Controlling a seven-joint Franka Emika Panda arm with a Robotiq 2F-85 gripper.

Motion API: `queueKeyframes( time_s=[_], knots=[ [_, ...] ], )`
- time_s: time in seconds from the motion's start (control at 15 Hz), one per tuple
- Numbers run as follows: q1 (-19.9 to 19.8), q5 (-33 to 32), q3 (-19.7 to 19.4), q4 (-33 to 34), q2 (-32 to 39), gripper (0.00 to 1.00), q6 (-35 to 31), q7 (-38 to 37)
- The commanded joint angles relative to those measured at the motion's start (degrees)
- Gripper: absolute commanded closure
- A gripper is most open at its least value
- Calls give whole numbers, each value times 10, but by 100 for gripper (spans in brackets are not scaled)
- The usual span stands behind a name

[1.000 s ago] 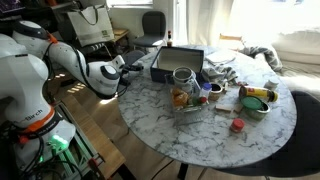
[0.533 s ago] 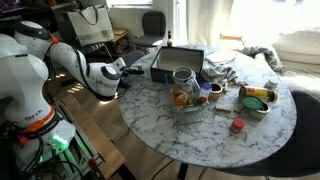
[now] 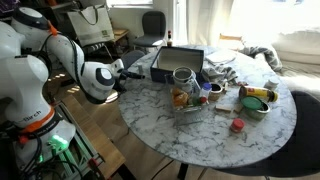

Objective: Move the small white bottle on the table to the left

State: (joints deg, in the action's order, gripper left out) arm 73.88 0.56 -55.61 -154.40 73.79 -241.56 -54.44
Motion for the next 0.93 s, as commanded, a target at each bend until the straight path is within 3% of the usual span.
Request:
queueKeyframes(
  time_s=[0.0,0.07,0.13,0.2,0.27,0.47,0.6,0.67,0.73,0.87],
  knots=[
    [-36,-15,15,-57,-139,0,19,81],
    [-37,-12,13,-70,-164,0,25,90],
    [-82,-8,29,-33,-189,0,48,113],
    [-88,-6,28,-38,-214,0,59,120],
    [-61,-58,-16,-37,-196,0,76,46],
    [-77,-116,-56,-29,-258,0,137,27],
    [-61,-161,-101,-50,-300,0,157,23],
    [-115,-35,-5,-31,-306,0,137,140],
    [-66,-125,-83,-30,-251,0,133,24],
    [-66,-142,-96,-36,-274,0,141,24]
  ],
)
